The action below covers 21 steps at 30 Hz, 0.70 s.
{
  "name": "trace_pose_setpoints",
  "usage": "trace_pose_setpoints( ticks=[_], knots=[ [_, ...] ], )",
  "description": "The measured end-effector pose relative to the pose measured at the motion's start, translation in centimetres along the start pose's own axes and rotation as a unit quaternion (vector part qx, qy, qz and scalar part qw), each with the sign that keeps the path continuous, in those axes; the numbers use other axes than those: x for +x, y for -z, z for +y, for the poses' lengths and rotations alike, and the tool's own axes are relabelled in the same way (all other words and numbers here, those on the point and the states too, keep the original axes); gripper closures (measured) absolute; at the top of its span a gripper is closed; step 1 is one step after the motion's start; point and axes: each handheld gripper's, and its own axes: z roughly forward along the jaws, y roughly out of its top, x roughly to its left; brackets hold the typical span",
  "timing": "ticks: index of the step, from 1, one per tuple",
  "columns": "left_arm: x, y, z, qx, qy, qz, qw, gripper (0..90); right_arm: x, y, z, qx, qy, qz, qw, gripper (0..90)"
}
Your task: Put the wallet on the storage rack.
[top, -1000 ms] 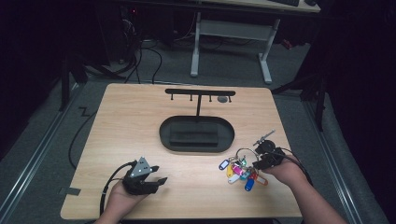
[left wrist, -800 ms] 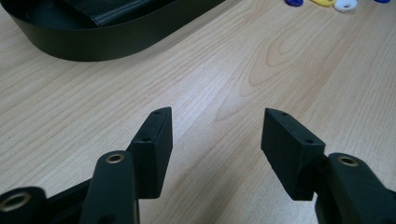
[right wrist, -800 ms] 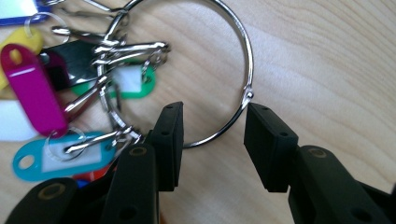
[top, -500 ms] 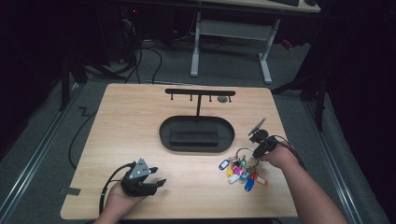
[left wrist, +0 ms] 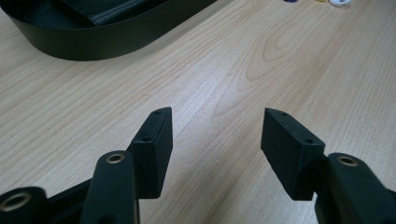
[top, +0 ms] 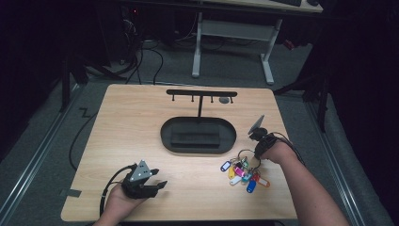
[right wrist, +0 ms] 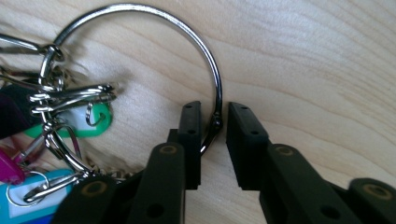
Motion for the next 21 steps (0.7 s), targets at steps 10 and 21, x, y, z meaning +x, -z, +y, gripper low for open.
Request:
trace_pose_setpoints(
  ticks=[10, 21],
  knots=[
    [-0.1, 0.1, 0.1, -0.008, -0.002, -0.004, 1.0000, 44.4, -0.2, -0.1, 0.5, 0.017, -0.002, 0.020, 0.9996, 84.6],
    [-0.1, 0.1, 0.1, -0.004, -0.004, -0.002, 1.0000, 44.4, 0.7, 2.8, -0.2, -0.019, 0.033, -0.009, 0.9992, 85.5]
  ],
)
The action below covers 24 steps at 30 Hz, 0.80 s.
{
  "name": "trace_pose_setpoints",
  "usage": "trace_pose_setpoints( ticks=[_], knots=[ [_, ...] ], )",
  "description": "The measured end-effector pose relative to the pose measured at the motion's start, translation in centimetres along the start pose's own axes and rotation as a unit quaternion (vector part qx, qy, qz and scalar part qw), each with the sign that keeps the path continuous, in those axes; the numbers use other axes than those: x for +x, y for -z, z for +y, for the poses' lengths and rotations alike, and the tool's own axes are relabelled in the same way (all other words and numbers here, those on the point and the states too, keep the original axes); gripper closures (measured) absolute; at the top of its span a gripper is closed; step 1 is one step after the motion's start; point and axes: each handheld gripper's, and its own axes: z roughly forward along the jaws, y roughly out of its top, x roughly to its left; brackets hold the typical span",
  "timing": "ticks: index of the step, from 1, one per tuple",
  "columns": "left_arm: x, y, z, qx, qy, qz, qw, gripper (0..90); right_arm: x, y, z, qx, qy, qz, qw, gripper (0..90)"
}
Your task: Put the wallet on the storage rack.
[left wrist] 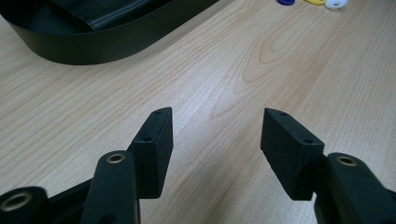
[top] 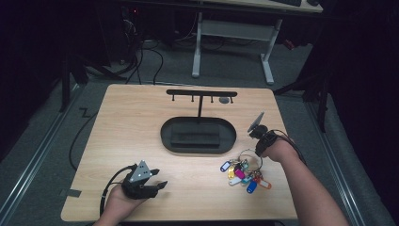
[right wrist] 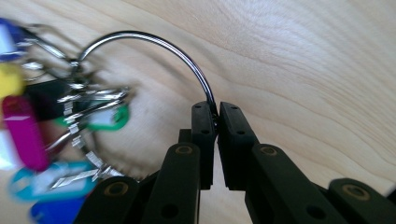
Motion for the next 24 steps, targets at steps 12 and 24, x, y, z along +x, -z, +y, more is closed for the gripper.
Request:
trace_pose_setpoints(
  ticks=[12, 24],
  knots=[
    [-0.1, -0.2, 0.1, -0.003, -0.001, -0.001, 1.0000, 44.4, 1.5, 7.7, -2.0, -0.049, 0.020, -0.025, 0.9983, 85.3],
    [0.0, -0.3, 0.0, -0.005, -0.007, -0.004, 1.0000, 44.4, 2.6, 12.3, -2.1, -0.057, 0.045, -0.055, 0.9959, 85.4]
  ],
)
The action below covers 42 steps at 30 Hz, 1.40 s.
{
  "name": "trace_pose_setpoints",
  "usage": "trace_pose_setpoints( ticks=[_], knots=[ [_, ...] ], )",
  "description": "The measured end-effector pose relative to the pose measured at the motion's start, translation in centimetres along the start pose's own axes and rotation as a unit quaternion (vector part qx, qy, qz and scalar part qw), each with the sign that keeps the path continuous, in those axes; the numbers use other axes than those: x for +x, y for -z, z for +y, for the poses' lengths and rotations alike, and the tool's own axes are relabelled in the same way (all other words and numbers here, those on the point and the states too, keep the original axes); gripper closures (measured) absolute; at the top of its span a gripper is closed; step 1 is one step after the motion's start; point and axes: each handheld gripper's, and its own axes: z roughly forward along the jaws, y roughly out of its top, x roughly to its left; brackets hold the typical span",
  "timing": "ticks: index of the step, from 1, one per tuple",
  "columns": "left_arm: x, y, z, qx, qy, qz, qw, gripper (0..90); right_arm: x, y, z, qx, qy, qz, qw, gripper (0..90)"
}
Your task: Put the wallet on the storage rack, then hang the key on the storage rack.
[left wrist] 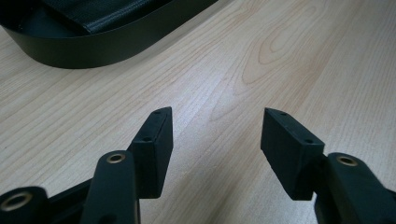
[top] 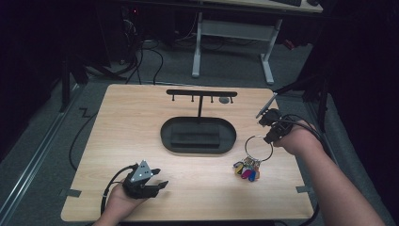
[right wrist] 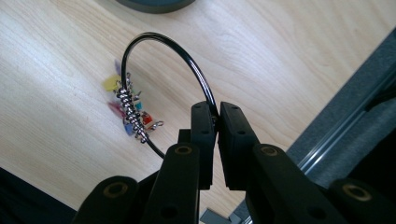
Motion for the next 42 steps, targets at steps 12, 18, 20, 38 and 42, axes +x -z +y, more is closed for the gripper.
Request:
trace_pose_setpoints(
  ticks=[12, 18, 20, 38, 42],
  knots=[
    [0.0, 0.3, -0.1, -0.005, 0.000, 0.002, 1.0000, 44.4, 0.3, 3.7, 0.4, -0.011, 0.008, -0.032, 0.9994, 85.3],
    [-0.1, 0.3, -0.1, -0.001, -0.001, 0.004, 1.0000, 44.3, 0.5, 4.3, 0.7, -0.016, 0.017, -0.039, 0.9990, 85.3],
    [-0.1, 0.3, -0.2, -0.004, 0.001, 0.006, 1.0000, 44.3, 0.6, 4.6, 0.8, -0.017, 0.017, -0.040, 0.9989, 85.4],
    [0.9, 1.2, -0.4, -0.010, 0.021, 0.045, 0.9987, 40.3, 1.2, 5.4, 2.6, -0.015, 0.036, -0.054, 0.9977, 85.4],
    [1.0, 1.3, -0.5, -0.010, 0.025, 0.045, 0.9987, 40.1, 1.3, 5.5, 3.4, -0.020, 0.041, -0.055, 0.9974, 85.3]
  ],
)
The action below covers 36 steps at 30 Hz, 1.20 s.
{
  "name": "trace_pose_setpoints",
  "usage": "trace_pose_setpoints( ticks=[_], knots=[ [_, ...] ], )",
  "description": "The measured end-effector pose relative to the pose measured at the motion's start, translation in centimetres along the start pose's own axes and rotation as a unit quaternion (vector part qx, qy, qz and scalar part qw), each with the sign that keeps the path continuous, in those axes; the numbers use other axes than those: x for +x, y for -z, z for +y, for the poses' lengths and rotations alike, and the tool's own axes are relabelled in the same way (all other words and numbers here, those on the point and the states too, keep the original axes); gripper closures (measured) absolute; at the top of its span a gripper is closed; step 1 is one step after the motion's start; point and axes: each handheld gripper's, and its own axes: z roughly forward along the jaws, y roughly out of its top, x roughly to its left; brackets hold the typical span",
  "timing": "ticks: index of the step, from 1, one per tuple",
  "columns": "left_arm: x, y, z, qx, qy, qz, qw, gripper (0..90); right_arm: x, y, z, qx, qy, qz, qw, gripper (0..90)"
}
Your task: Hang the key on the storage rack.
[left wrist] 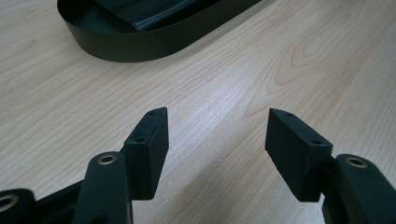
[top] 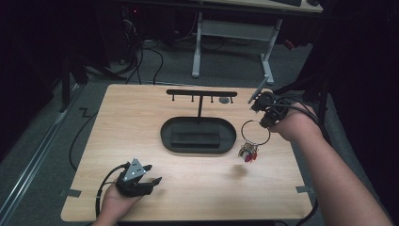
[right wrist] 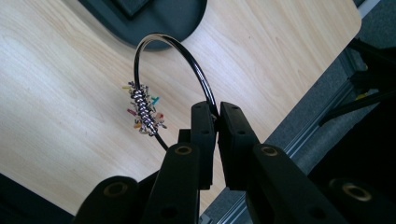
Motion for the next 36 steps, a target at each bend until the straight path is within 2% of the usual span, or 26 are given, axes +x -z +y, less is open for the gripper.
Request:
trace_pose_setpoints(
  ticks=[2, 6, 7, 8, 9, 11, 19, 25, 36],
  knots=[
    [-0.1, -0.1, -0.1, -0.001, 0.001, -0.002, 1.0000, 40.1, 0.0, 0.2, 0.5, -0.006, 0.002, -0.001, 1.0000, 85.3],
    [-0.3, 0.1, -0.4, 0.013, -0.008, 0.002, 0.9999, 39.9, 0.0, 0.3, 1.0, -0.012, 0.003, -0.002, 0.9999, 85.3],
    [-0.2, 0.3, -0.5, 0.013, -0.008, 0.005, 0.9999, 39.8, -0.1, 0.3, 1.1, -0.012, 0.006, -0.003, 0.9999, 85.4],
    [-0.2, 0.5, -0.6, 0.013, -0.006, 0.006, 0.9999, 39.7, 0.0, 0.2, 1.3, -0.008, -0.006, -0.004, 0.9999, 85.3],
    [-0.2, 0.7, -0.7, 0.009, -0.004, 0.009, 0.9999, 39.4, -0.1, 0.1, 1.5, -0.011, 0.005, -0.009, 0.9999, 85.3],
    [0.0, 1.0, -0.9, 0.003, 0.001, 0.011, 0.9999, 37.6, -0.2, 0.0, 1.9, -0.015, 0.006, -0.006, 0.9999, 85.4],
    [0.5, 1.5, -1.7, 0.012, 0.007, 0.018, 0.9997, 37.0, -0.8, -0.5, 3.8, -0.015, 0.012, -0.007, 0.9998, 85.4],
    [0.5, 1.3, -1.8, 0.011, 0.004, 0.019, 0.9998, 36.1, -1.3, -1.1, 5.3, -0.020, 0.014, -0.002, 0.9997, 85.3],
    [0.4, 1.1, -1.7, 0.013, -0.005, 0.018, 0.9997, 36.1, -2.0, -1.8, 7.3, -0.018, 0.008, -0.010, 0.9998, 85.4]
  ],
)
